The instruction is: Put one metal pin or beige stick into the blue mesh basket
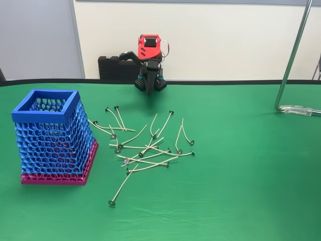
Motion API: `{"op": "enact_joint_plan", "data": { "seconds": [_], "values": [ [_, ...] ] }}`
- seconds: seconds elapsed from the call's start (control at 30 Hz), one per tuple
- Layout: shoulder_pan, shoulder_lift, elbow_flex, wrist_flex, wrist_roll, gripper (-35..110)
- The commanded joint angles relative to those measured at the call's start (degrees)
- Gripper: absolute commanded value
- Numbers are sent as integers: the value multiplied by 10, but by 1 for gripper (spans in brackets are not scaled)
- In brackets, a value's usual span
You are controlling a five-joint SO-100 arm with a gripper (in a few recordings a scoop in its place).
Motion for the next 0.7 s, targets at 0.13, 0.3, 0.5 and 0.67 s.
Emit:
{"op": "enact_joint_plan", "data": {
  "seconds": [0.13,0.3,0.5,0.67],
  "values": [
    [31,-43,-112,63,-24,1],
    [61,-85,-173,121,-60,1],
    [98,-129,-252,185,-106,1],
    [124,-160,-311,248,-151,1]
  ]
}}
